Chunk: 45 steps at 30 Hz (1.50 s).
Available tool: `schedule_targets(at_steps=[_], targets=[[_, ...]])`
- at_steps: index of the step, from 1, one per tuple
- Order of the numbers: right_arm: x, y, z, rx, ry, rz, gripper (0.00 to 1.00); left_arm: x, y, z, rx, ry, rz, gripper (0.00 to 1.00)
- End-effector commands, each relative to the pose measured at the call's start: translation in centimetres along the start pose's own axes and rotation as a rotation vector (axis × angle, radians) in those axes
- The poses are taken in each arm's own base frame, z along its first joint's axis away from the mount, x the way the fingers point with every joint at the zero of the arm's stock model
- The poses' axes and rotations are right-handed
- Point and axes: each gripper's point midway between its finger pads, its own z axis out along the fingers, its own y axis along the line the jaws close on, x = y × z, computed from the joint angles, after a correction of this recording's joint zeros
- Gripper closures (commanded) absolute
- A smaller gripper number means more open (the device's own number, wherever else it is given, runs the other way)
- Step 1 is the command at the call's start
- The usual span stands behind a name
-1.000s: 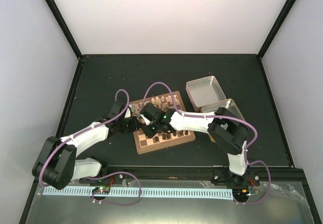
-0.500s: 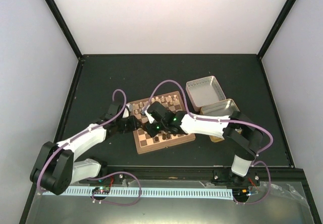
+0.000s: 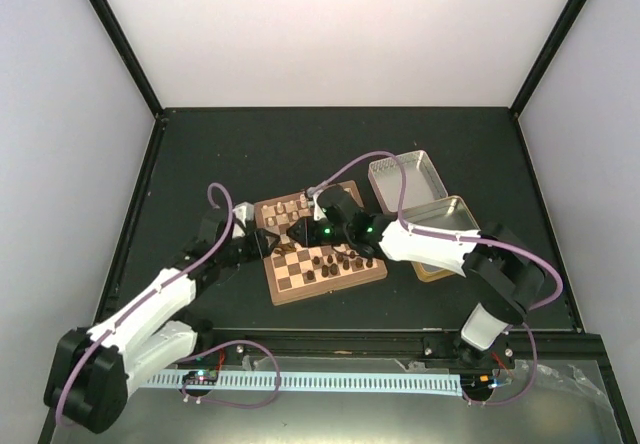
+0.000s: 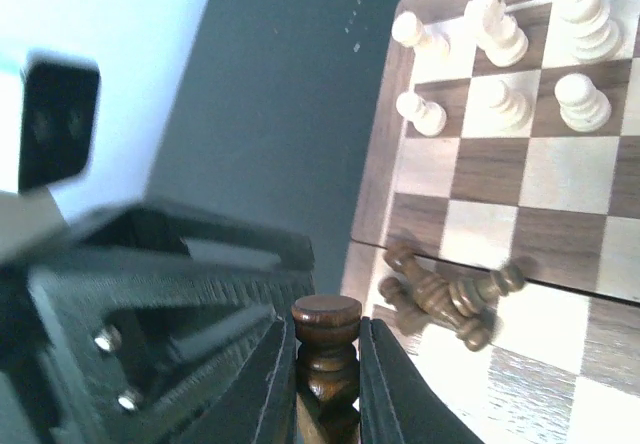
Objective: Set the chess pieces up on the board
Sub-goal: Place the chess piece on the chessboard.
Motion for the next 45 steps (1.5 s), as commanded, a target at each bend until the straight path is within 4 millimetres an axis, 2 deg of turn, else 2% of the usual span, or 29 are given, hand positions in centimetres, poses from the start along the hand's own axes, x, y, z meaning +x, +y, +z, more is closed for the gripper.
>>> schedule_targets(at_steps=[1,4,10,14,20,22,25,28,45], targets=[[-3.7,3.9,-1.5,-0.165,-0.087,0.263,0.93,-1.1,0.6,-1.1,0.013,-0.139,0.001,0.58],[-4.2,4.8,-1.7,-0.210,-0.085,0.366,0.93,-1.0,-0.8,-2.0,0.118,-0.191,0.014,0.53],[-4.1,5.9,-2.1,-0.302,-0.067,0.494,0.93,-1.5,-4.4,-5.6,0.375,-0.346,0.038,0.41],[-4.0,6.7,-2.5,-0.354,-0.062,0.531,0.93,-1.7,-5.5,-7.6,0.465,-0.425,0.055,0.36],[-4.1,8.3,-2.9,-0.414,-0.058,0.533,0.93,-1.5,-6.5,-8.4,0.550,-0.416,0.006,0.33],[-4.0,8.6,-2.9,-0.430,-0.051,0.537,0.93,-1.4,-6.7,-8.2,0.561,-0.395,-0.015,0.36],[-3.8,8.9,-2.9,-0.446,-0.048,0.536,0.93,-1.4,-7.0,-8.1,0.573,-0.373,-0.038,0.47],[-3.8,9.0,-3.1,-0.447,-0.056,0.515,0.93,-1.6,-7.1,-8.2,0.578,-0.368,-0.062,0.53],[-2.8,10.7,-4.0,-0.487,-0.012,0.341,0.92,-2.0,-8.3,-8.4,0.598,-0.337,-0.050,0.77]])
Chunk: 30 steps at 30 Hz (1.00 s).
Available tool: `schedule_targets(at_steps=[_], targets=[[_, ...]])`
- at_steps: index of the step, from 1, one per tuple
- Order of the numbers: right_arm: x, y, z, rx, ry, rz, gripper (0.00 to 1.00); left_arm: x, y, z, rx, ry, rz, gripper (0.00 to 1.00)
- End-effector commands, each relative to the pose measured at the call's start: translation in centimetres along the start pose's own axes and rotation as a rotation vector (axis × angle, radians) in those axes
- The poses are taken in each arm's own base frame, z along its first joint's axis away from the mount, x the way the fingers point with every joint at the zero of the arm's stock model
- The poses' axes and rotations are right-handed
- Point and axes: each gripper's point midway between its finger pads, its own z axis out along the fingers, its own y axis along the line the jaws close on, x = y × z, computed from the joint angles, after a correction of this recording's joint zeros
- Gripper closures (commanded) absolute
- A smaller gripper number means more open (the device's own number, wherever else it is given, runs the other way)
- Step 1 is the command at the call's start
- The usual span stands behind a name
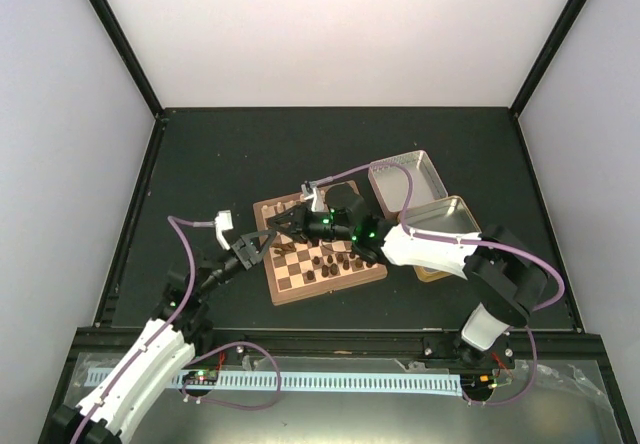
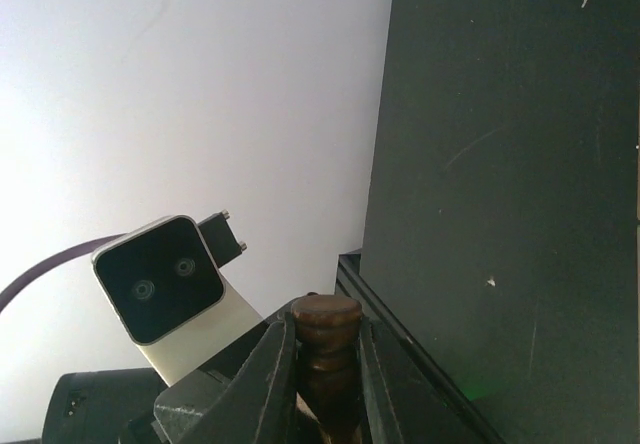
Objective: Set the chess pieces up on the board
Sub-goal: Place the chess piece on the chessboard.
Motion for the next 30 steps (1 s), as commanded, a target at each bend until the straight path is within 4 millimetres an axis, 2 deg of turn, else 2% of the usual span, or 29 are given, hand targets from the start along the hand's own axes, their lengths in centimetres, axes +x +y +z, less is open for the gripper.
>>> schedule_targets(at_steps=[1,6,9,13,16,19,22,27,30], targets=[[1.6,3.5,-0.8,-0.096,0.064,-0.109,0.92,-1.2,-2.0,0.1,0.044,-0.021,0.023,0.79],[1.6,3.8,-1.1,-0.082,0.062,-0.192,0.86,-1.2,-2.1,0.1,0.049,-0.019,0.039,0.97],[1.5,4.1,-1.5,-0.060,0.060,-0.278,0.78,-1.0,-2.3,0.0,0.052,-0.006,0.074,0.98],[1.3,4.8,-2.4,-0.040,0.057,-0.406,0.61,-0.2,-2.9,-0.2,0.065,0.043,0.149,0.99],[1.7,5.7,-3.2,-0.059,0.105,-0.497,0.54,0.7,-3.9,-0.5,0.093,0.111,0.229,0.98],[3.4,6.2,-3.8,-0.081,0.254,-0.625,0.54,1.6,-5.2,-0.8,0.143,0.178,0.276,0.98],[4.1,5.9,-4.6,-0.047,0.325,-0.693,0.54,2.2,-6.7,-1.1,0.196,0.238,0.320,0.99],[2.8,5.8,-5.5,0.020,0.277,-0.707,0.54,2.4,-7.6,-1.4,0.215,0.268,0.357,0.99],[2.8,6.1,-5.9,0.006,0.264,-0.705,0.64,2.2,-8.0,-1.6,0.229,0.259,0.376,0.98]])
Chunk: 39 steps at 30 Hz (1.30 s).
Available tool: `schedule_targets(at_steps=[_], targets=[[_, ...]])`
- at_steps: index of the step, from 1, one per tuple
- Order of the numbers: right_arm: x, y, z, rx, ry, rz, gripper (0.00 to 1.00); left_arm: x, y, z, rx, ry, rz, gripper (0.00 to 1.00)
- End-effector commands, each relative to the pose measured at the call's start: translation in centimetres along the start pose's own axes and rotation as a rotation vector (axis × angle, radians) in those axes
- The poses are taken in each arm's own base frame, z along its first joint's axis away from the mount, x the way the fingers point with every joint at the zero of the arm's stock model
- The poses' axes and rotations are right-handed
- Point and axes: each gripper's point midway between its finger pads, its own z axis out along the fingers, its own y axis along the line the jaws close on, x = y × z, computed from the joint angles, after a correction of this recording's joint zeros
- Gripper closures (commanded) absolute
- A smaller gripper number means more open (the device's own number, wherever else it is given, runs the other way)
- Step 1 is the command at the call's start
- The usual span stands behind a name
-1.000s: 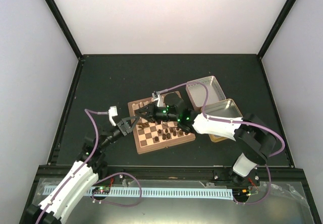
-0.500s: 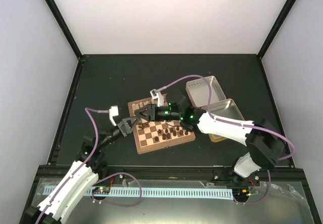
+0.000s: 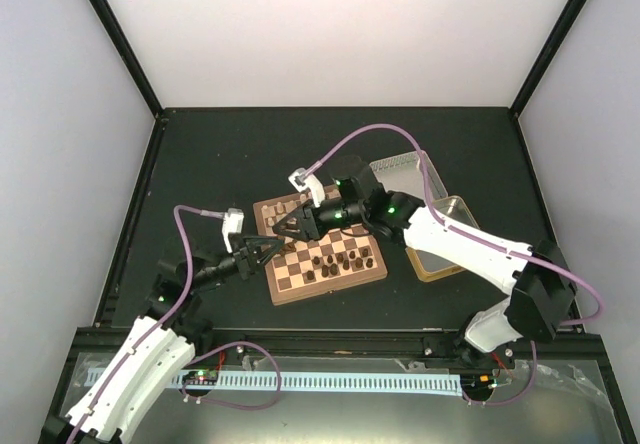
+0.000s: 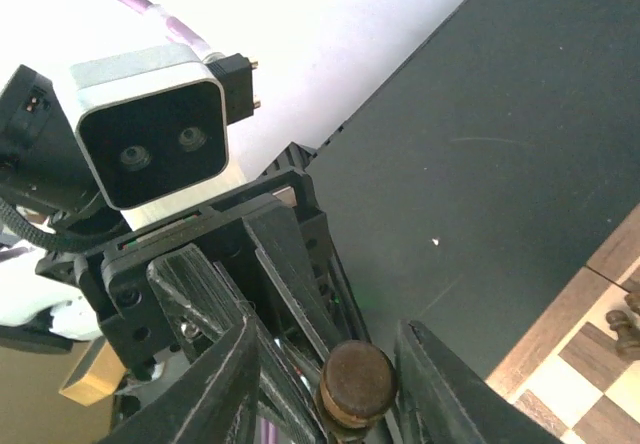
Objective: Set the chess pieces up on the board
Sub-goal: Place the chess piece on the chessboard.
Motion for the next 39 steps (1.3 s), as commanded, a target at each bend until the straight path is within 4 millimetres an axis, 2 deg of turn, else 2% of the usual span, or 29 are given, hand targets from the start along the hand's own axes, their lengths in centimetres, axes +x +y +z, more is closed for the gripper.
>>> schedule_targets(at_steps=[1,3,5,12,16,18,25,32,39], targets=[[0.3,0.8,-1.4,-0.009,0.006,-0.041,0.70,-0.2,-1.8,-0.4,0.049,0.026,0.073,0.98],[0.5,1.1,-1.6,-0.024,0.008,-0.042,0.81,-0.4,-2.1,-0.5,0.052,0.021,0.087,0.99],[0.7,1.5,-1.8,-0.048,0.002,-0.046,0.88,-0.5,-2.3,-0.6,0.053,0.022,0.093,0.98],[0.3,2.4,-1.8,-0.109,-0.024,-0.021,0.94,-1.0,-3.0,-0.6,0.068,0.016,0.086,0.97],[-0.9,2.7,-2.0,-0.162,-0.134,0.106,0.96,-2.0,-3.4,-0.8,0.067,-0.027,0.065,0.70],[-1.8,2.5,-2.4,-0.179,-0.216,0.177,0.96,-2.4,-3.3,-0.7,0.068,-0.055,0.049,0.61],[-3.5,1.9,-4.1,-0.266,-0.420,0.367,0.96,-3.0,-2.5,-0.5,0.077,-0.118,0.004,0.62],[-3.6,1.0,-4.4,-0.300,-0.478,0.465,0.96,-2.7,-1.6,-0.2,0.058,-0.118,-0.021,0.60],[-3.3,0.3,-4.2,-0.281,-0.482,0.483,0.96,-3.7,-1.7,-0.1,0.063,-0.152,-0.018,0.57]])
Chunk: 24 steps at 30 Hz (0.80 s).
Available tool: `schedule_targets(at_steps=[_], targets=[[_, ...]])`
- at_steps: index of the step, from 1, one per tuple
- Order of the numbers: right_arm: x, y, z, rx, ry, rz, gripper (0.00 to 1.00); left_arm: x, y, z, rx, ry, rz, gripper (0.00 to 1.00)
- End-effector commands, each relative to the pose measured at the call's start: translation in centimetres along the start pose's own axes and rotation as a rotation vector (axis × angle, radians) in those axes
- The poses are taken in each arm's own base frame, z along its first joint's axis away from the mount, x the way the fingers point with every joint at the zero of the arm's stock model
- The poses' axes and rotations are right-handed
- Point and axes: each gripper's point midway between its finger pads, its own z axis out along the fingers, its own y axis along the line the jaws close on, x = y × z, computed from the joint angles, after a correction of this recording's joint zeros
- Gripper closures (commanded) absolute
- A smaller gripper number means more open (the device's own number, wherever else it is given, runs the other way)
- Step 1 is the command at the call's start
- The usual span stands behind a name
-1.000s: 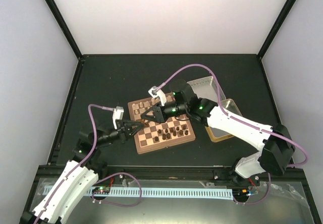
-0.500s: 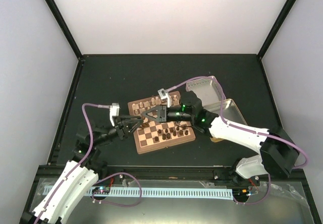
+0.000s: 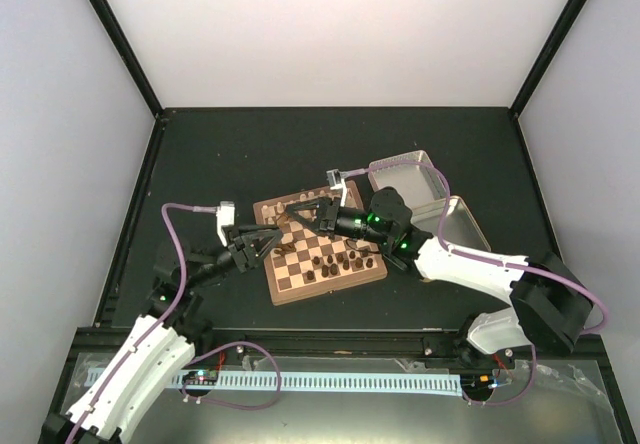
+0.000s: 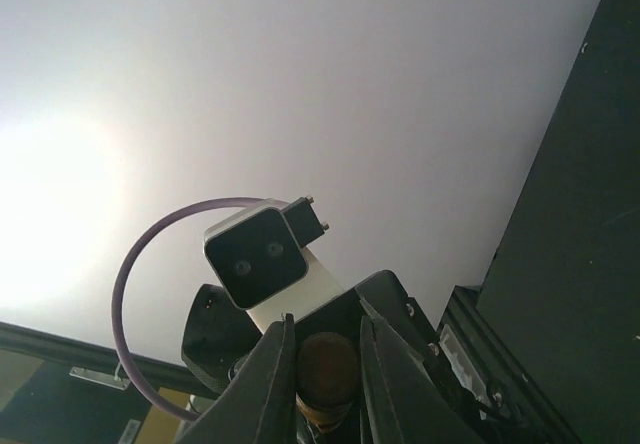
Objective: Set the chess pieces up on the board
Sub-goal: Place the chess piece on the chessboard.
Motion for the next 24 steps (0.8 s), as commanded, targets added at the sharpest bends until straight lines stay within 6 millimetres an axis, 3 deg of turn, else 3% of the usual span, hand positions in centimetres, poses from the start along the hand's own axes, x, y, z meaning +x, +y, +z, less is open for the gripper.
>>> schedule_targets(at_steps=[1,7,15,24], targets=[[-0.7,0.6,-0.2,-0.025,-0.044,0.007,0.95,-1.5,-0.7,0.2,0.024,-0.051,0.024,0.56],[-0.5,0.0,-0.1,-0.010,-0.034,0.020,0.94,-1.9,-1.0,0.5,0.040,-0.058,0.027,0.52],[-0.3,-0.7,0.1,0.002,-0.031,0.035,0.94,-2.2,-0.9,0.8,0.040,-0.054,0.017,0.58],[-0.1,-1.7,0.1,0.016,-0.028,0.032,0.94,-2.5,-1.0,1.0,0.033,-0.055,-0.002,0.79]])
